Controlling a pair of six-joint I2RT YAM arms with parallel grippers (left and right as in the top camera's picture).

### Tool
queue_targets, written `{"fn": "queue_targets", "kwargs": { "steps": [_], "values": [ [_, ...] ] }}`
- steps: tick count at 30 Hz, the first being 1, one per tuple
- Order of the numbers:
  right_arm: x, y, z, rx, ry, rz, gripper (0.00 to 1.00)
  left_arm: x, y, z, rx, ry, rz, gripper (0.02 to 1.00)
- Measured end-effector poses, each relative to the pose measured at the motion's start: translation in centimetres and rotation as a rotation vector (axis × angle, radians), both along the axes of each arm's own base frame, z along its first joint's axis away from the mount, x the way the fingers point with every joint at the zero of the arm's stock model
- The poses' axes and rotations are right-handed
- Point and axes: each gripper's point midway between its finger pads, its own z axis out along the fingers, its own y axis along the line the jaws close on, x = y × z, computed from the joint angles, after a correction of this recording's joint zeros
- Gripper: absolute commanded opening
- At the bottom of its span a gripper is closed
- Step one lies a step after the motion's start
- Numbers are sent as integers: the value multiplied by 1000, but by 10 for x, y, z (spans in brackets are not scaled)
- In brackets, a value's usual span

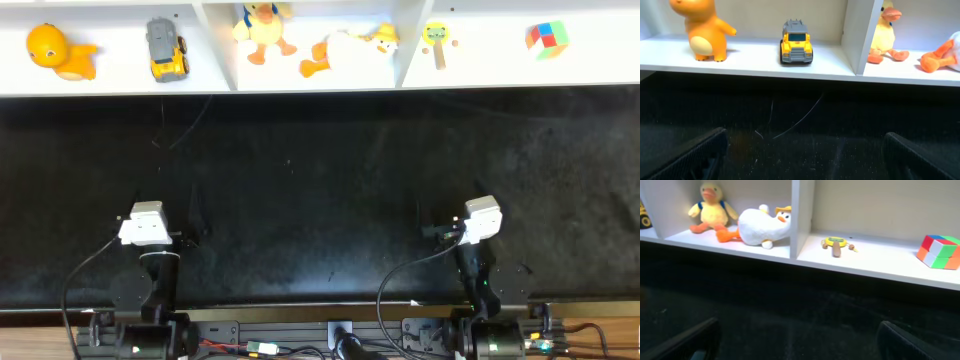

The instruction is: Store Toys

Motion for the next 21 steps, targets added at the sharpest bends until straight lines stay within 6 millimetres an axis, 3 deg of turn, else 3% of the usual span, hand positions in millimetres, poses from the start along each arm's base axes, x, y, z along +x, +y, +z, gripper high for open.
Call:
{"fn": "queue_targets", "kwargs": {
  "steps": [7, 14, 21],
  "values": [
    [2, -9, 9, -4, -36, -52, 993, 0, 0, 0, 0, 0, 0, 998],
    [2, -11, 41, -16, -173, -64, 993, 0, 0, 0, 0, 0, 0, 998],
    [4, -5, 29, -96, -171, -40, 991, 0, 0, 0, 0, 0, 0, 998]
  ]
}}
